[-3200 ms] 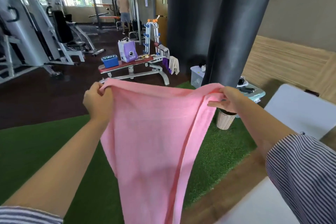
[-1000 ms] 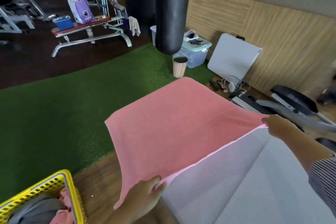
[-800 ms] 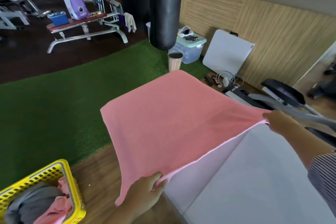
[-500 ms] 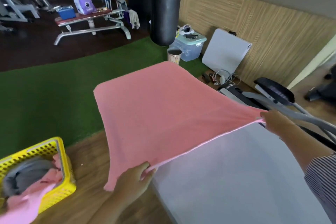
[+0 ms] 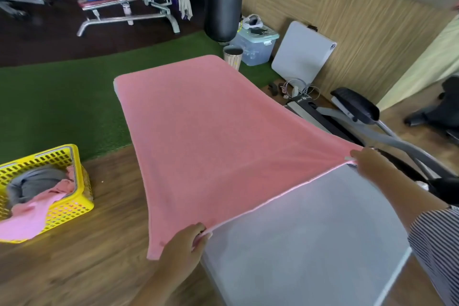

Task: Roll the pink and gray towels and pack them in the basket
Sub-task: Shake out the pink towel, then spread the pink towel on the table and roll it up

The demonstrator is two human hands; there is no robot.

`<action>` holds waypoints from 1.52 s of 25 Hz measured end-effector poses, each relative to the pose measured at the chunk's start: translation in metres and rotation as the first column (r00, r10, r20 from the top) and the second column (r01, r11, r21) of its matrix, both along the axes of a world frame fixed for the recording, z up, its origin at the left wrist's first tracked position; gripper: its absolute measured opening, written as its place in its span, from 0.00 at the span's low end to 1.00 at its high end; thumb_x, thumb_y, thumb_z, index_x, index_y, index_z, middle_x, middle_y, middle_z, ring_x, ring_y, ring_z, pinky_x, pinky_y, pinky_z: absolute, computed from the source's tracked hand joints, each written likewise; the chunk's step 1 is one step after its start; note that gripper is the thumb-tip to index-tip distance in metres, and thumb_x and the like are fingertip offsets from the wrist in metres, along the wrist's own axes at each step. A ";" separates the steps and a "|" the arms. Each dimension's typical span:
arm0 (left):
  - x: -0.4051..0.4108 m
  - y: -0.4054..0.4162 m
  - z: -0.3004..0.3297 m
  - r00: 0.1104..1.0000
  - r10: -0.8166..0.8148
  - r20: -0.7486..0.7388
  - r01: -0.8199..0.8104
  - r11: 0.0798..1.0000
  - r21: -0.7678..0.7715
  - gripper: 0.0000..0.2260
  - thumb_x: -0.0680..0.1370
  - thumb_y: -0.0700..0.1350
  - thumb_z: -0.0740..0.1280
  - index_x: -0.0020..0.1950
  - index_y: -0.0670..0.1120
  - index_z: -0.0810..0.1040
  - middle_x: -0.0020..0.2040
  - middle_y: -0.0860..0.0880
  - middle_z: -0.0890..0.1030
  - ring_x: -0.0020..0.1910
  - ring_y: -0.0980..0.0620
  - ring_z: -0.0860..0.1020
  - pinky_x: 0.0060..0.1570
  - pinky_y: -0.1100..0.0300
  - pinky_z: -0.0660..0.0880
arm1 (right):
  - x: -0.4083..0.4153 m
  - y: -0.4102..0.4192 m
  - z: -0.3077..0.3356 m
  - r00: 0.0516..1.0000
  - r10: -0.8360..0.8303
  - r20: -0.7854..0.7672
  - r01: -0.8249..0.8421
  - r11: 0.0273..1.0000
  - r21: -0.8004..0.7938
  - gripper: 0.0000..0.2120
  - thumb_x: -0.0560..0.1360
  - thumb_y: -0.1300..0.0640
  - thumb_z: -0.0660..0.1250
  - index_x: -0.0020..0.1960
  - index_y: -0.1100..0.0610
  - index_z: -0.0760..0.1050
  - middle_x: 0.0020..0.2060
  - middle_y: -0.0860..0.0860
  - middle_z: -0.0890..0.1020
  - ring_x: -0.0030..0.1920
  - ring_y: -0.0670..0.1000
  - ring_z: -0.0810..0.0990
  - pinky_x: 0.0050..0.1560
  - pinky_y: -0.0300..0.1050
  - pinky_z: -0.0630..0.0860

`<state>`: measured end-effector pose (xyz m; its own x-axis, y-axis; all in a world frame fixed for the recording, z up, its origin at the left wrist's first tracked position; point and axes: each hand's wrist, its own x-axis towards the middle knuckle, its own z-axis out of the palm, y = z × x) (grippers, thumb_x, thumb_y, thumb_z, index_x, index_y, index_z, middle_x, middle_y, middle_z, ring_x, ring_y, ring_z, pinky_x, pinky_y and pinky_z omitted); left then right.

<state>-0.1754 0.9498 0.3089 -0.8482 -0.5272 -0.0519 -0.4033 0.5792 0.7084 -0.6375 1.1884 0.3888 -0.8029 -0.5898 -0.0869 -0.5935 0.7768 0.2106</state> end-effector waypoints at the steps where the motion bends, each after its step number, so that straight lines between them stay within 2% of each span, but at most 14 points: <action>1: 0.003 0.009 -0.003 1.000 0.002 -0.003 -0.002 1.000 0.003 0.11 0.79 0.57 0.59 0.44 0.53 0.74 0.35 0.53 0.74 0.38 0.57 0.73 0.35 0.66 0.66 | 0.004 0.012 -0.004 1.000 -0.001 0.003 0.001 1.000 -0.023 0.11 0.71 0.66 0.66 0.54 0.62 0.76 0.44 0.64 0.78 0.43 0.60 0.79 0.43 0.49 0.75; 4: 0.011 0.028 -0.013 0.999 0.020 -0.028 -0.020 1.000 0.003 0.19 0.74 0.65 0.51 0.43 0.54 0.74 0.35 0.55 0.74 0.39 0.58 0.74 0.35 0.66 0.67 | 0.010 0.036 -0.010 0.998 -0.007 0.058 0.009 1.000 -0.024 0.11 0.70 0.71 0.63 0.52 0.65 0.76 0.43 0.64 0.78 0.42 0.60 0.78 0.41 0.45 0.71; 7: 0.016 0.052 -0.016 0.996 0.081 -0.039 -0.079 0.996 0.035 0.14 0.72 0.65 0.51 0.41 0.60 0.70 0.35 0.56 0.75 0.43 0.59 0.74 0.37 0.66 0.68 | 0.003 0.054 -0.018 0.995 -0.009 0.099 0.012 0.999 -0.031 0.11 0.70 0.72 0.60 0.51 0.67 0.75 0.46 0.63 0.78 0.43 0.59 0.76 0.45 0.44 0.70; 11: 0.015 0.096 -0.028 0.986 0.150 -0.075 -0.148 0.988 0.041 0.16 0.73 0.64 0.55 0.41 0.54 0.74 0.34 0.55 0.75 0.38 0.58 0.74 0.38 0.63 0.69 | -0.016 0.091 -0.033 0.988 0.020 0.154 -0.008 0.997 -0.078 0.09 0.71 0.71 0.62 0.50 0.66 0.76 0.44 0.61 0.78 0.41 0.56 0.75 0.46 0.45 0.70; 14: 0.001 0.148 -0.042 0.966 0.223 -0.133 -0.221 0.975 0.033 0.09 0.75 0.61 0.59 0.41 0.59 0.72 0.35 0.55 0.74 0.36 0.60 0.73 0.39 0.64 0.69 | -0.041 0.120 -0.047 0.974 0.092 0.205 -0.094 0.996 -0.003 0.09 0.74 0.66 0.61 0.51 0.62 0.77 0.43 0.54 0.76 0.46 0.56 0.78 0.48 0.44 0.72; 16: -0.008 0.186 -0.051 0.944 0.280 -0.173 -0.292 0.955 -0.052 0.08 0.76 0.62 0.59 0.42 0.61 0.73 0.36 0.61 0.75 0.38 0.62 0.73 0.43 0.70 0.68 | -0.055 0.138 -0.054 0.959 0.128 0.254 -0.140 0.990 0.031 0.09 0.76 0.62 0.60 0.53 0.60 0.76 0.47 0.53 0.76 0.50 0.54 0.77 0.51 0.42 0.71; 18: -0.013 0.222 -0.057 0.929 0.314 -0.195 -0.354 0.909 -0.219 0.13 0.78 0.61 0.57 0.45 0.57 0.78 0.39 0.64 0.77 0.42 0.61 0.73 0.47 0.73 0.67 | -0.059 0.163 -0.059 0.936 0.208 0.283 -0.229 0.973 0.042 0.09 0.77 0.61 0.59 0.53 0.60 0.76 0.51 0.54 0.77 0.51 0.52 0.76 0.50 0.40 0.70; 19: -0.012 0.238 -0.060 0.929 0.326 -0.175 -0.366 0.880 -0.302 0.16 0.78 0.59 0.57 0.45 0.52 0.79 0.40 0.60 0.79 0.43 0.59 0.73 0.48 0.71 0.67 | -0.060 0.175 -0.060 0.921 0.237 0.307 -0.265 0.963 0.050 0.09 0.78 0.60 0.59 0.53 0.60 0.76 0.51 0.53 0.77 0.49 0.51 0.76 0.48 0.38 0.69; 21: 0.000 0.265 -0.075 0.926 0.361 -0.114 -0.377 0.851 -0.366 0.17 0.80 0.57 0.55 0.47 0.50 0.80 0.42 0.57 0.81 0.42 0.58 0.75 0.46 0.65 0.69 | -0.060 0.194 -0.066 0.879 0.290 0.379 -0.332 0.942 0.048 0.08 0.78 0.59 0.60 0.53 0.59 0.76 0.51 0.52 0.77 0.46 0.48 0.75 0.44 0.34 0.65; 24: 0.022 0.306 -0.093 0.871 0.491 -0.013 -0.474 0.834 -0.283 0.14 0.77 0.54 0.58 0.50 0.51 0.81 0.44 0.57 0.81 0.41 0.51 0.80 0.44 0.57 0.76 | -0.060 0.218 -0.075 0.829 0.329 0.453 -0.363 0.932 -0.014 0.07 0.77 0.59 0.63 0.52 0.58 0.78 0.49 0.53 0.79 0.46 0.49 0.76 0.43 0.35 0.64; 28: 0.023 0.348 -0.097 0.879 0.477 0.017 -0.453 0.846 -0.282 0.11 0.76 0.53 0.58 0.52 0.55 0.79 0.45 0.64 0.75 0.41 0.58 0.76 0.42 0.60 0.73 | -0.071 0.251 -0.081 0.796 0.313 0.518 -0.327 0.942 -0.067 0.07 0.76 0.59 0.64 0.52 0.58 0.78 0.46 0.51 0.77 0.46 0.48 0.73 0.45 0.36 0.65; 32: 0.007 0.365 -0.087 0.848 0.529 -0.008 -0.501 0.797 -0.337 0.11 0.75 0.51 0.59 0.49 0.52 0.80 0.43 0.58 0.78 0.40 0.55 0.77 0.38 0.59 0.74 | -0.076 0.269 -0.081 0.766 0.322 0.556 -0.295 0.945 -0.141 0.03 0.75 0.59 0.65 0.48 0.54 0.76 0.43 0.49 0.77 0.47 0.49 0.75 0.43 0.38 0.64; 35: -0.004 0.374 -0.075 0.824 0.566 -0.030 -0.525 0.743 -0.414 0.09 0.72 0.45 0.62 0.45 0.47 0.81 0.42 0.53 0.80 0.38 0.53 0.77 0.37 0.60 0.75 | -0.073 0.270 -0.081 0.728 0.383 0.568 -0.292 0.923 -0.248 0.07 0.74 0.62 0.66 0.42 0.51 0.72 0.40 0.50 0.79 0.45 0.51 0.76 0.39 0.37 0.66; 38: -0.001 0.381 -0.077 0.792 0.610 -0.023 -0.543 0.688 -0.482 0.13 0.73 0.47 0.58 0.44 0.47 0.82 0.42 0.52 0.81 0.38 0.51 0.79 0.37 0.55 0.76 | -0.074 0.271 -0.084 0.726 0.397 0.562 -0.271 0.916 -0.297 0.07 0.74 0.62 0.66 0.39 0.52 0.74 0.38 0.51 0.78 0.42 0.51 0.75 0.39 0.38 0.65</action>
